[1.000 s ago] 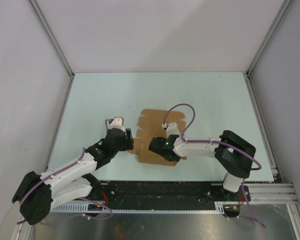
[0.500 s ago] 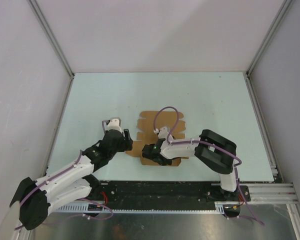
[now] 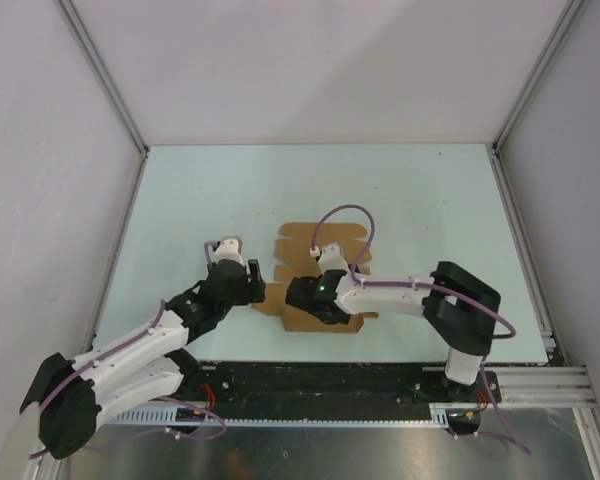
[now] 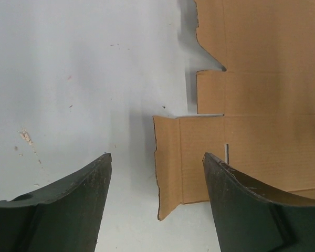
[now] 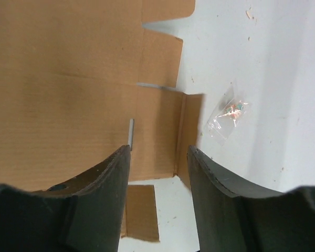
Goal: Fold the paper box
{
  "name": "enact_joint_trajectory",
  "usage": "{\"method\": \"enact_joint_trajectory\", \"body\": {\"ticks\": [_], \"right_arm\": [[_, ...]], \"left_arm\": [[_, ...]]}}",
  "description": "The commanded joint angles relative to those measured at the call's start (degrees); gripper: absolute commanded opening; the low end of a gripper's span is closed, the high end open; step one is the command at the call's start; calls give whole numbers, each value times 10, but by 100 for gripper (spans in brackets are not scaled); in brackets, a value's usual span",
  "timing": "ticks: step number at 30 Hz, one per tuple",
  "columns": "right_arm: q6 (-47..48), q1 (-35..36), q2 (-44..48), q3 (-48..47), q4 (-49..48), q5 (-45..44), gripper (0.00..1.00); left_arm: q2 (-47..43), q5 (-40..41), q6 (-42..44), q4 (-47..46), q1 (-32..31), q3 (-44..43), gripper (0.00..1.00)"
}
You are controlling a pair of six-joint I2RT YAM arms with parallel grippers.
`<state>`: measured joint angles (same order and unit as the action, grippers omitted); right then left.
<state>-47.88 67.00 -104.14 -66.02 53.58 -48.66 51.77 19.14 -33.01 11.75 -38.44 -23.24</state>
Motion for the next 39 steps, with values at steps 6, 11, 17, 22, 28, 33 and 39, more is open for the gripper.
{"method": "enact_joint_trajectory", "body": {"ticks": [6, 11, 17, 22, 28, 33, 39], "right_arm": [[23, -17, 158, 4, -75, 74, 55], [26, -41, 219, 31, -106, 110, 56], [24, -100, 311, 121, -166, 177, 56], [22, -123, 389, 192, -195, 202, 56], [16, -127, 425, 213, -183, 197, 55], [8, -130, 450, 234, -179, 198, 55], [4, -132, 460, 248, -183, 199, 55]], "left_arm": [[54, -3, -20, 13, 4, -20, 77], [72, -20, -38, 13, 3, -16, 68], [73, -31, -37, 12, 2, -22, 40], [79, -36, -17, 13, 1, -37, 18], [105, -34, 15, 16, -10, -68, 3], [140, 5, 58, 32, -54, -113, 3], [271, 115, 112, 83, -140, -192, 5]]}}
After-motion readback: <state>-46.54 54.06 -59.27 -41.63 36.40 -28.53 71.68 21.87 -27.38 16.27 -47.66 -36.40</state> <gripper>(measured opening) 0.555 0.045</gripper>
